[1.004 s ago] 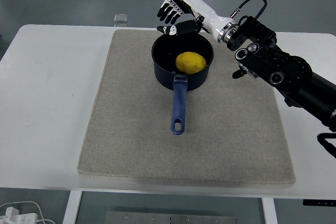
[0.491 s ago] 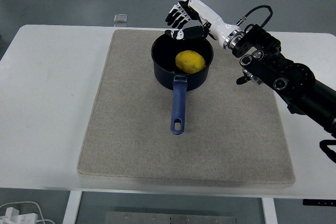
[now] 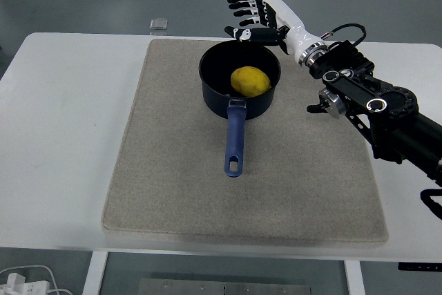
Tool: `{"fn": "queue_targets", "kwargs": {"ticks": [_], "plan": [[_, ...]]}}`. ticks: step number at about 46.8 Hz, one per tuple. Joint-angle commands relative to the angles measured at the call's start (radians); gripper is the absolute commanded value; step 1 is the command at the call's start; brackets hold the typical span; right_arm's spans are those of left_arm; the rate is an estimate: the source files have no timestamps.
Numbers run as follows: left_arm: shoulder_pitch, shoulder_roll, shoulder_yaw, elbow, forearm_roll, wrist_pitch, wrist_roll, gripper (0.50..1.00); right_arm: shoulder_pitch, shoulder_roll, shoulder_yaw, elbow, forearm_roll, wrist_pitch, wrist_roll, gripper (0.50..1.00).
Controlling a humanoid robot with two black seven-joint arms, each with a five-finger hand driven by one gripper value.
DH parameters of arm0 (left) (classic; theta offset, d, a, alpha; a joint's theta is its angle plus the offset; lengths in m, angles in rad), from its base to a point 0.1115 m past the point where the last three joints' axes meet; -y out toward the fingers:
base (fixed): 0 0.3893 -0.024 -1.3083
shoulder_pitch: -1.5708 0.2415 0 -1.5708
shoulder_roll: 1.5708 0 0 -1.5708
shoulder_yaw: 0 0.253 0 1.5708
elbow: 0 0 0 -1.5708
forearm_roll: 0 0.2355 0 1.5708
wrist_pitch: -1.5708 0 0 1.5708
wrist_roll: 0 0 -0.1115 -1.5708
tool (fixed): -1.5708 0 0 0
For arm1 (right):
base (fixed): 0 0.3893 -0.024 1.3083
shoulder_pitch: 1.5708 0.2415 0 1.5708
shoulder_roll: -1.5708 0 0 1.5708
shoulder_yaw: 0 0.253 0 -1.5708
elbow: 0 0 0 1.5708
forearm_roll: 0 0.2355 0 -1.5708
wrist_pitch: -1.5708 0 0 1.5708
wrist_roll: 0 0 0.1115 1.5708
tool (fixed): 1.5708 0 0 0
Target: Put the potato in the blue pot
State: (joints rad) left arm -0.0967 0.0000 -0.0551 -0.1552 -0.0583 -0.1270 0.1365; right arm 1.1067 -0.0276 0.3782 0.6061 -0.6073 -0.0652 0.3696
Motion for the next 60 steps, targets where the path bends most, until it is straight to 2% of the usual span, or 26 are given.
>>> {"fn": "queue_targets", "kwargs": {"ticks": [1, 9, 16, 24, 28, 34, 45, 51, 60], "plan": [[0.0, 0.0, 0.0, -0.001, 0.0, 0.0, 0.0, 0.999, -0.016, 0.0, 0.028, 0.0, 0.001, -0.005, -0.001, 0.924], [0.0, 0.0, 0.001, -0.003, 0.0, 0.0, 0.0, 0.999, -0.044, -0.002, 0.082, 0.0, 0.087, 0.002, -0.021, 0.924], [0.0, 0.0, 0.001, -0.006, 0.0, 0.0, 0.0, 0.999, -0.041, -0.028, 0.088, -0.015, 0.332, 0.001, -0.083, 0.924], [0.0, 0.0, 0.001, -0.006, 0.0, 0.0, 0.0, 0.999, -0.037, -0.052, 0.09, -0.054, 0.592, 0.005, -0.087, 0.924], [0.0, 0.0, 0.001, -0.006, 0.0, 0.001, 0.0, 0.999, -0.039, -0.061, 0.088, -0.058, 0.665, 0.001, -0.098, 0.924], [0.0, 0.0, 0.001, -0.007, 0.002, 0.0, 0.0, 0.999, -0.044, -0.075, 0.09, -0.06, 0.698, -0.004, -0.129, 0.924], [0.0, 0.0, 0.001, -0.007, 0.002, 0.0, 0.0, 0.999, -0.05, -0.094, 0.091, -0.066, 0.696, -0.001, -0.113, 0.924], [0.0, 0.0, 0.001, -0.007, 0.002, 0.0, 0.0, 0.999, -0.05, -0.097, 0.091, -0.081, 0.696, -0.001, -0.08, 0.924], [0.0, 0.0, 0.001, -0.007, 0.002, 0.0, 0.0, 0.999, -0.056, -0.1, 0.09, -0.131, 0.696, 0.005, -0.077, 0.924]]}}
